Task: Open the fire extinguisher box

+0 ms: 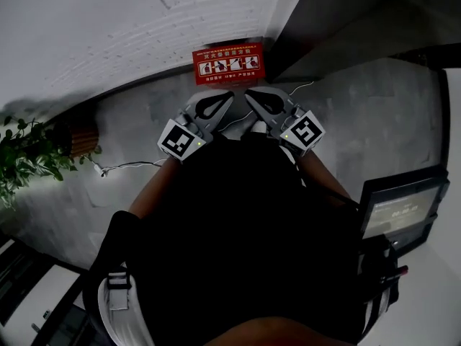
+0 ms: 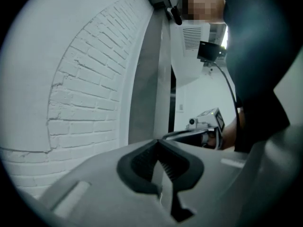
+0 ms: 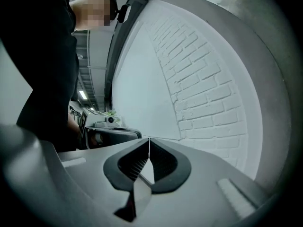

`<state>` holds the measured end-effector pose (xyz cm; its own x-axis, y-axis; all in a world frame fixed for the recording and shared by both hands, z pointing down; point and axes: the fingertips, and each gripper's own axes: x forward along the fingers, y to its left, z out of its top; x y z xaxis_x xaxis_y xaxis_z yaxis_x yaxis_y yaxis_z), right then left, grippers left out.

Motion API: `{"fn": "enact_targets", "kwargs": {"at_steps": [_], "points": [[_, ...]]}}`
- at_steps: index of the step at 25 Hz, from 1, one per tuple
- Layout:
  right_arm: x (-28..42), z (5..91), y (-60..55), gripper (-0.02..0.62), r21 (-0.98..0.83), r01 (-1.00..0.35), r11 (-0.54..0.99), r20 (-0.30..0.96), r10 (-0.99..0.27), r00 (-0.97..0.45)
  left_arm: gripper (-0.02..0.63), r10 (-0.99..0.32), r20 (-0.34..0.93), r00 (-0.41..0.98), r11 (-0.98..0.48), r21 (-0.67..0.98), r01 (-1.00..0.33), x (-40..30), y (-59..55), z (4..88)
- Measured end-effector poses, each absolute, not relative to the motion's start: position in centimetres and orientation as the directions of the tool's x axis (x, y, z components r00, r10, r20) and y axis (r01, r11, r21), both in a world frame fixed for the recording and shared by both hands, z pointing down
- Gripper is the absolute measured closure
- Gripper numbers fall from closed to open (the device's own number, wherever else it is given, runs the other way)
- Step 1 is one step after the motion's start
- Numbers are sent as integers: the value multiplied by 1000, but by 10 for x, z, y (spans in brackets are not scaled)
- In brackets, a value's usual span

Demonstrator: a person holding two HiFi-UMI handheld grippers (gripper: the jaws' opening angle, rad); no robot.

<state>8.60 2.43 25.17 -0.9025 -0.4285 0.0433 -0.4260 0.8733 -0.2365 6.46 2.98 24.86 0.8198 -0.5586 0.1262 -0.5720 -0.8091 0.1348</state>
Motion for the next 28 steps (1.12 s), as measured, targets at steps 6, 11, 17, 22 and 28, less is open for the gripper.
{"fn": "enact_targets", "kwargs": {"at_steps": [6, 11, 17, 22, 28], "points": [[77, 253, 27, 586, -268, -327, 906, 25, -333, -943, 606, -656, 135, 743, -734, 117, -669, 53, 38, 251], [58, 265, 31, 584, -273, -303, 913, 41, -303, -952, 606, -696, 111, 709, -696, 138, -705, 32, 42, 258], [39, 285, 27, 584, -286, -308, 907, 94, -294, -951, 606, -706, 120, 698, -686, 125, -716, 3, 39, 288], [33, 304, 16, 584, -313, -330, 891, 130, -304, -944, 606, -700, 145, 699, -682, 154, -715, -8, 32, 313], [32, 347, 5, 584, -354, -352, 867, 173, -309, -935, 606, -682, 189, 707, -691, 150, -707, -10, 19, 358]]}}
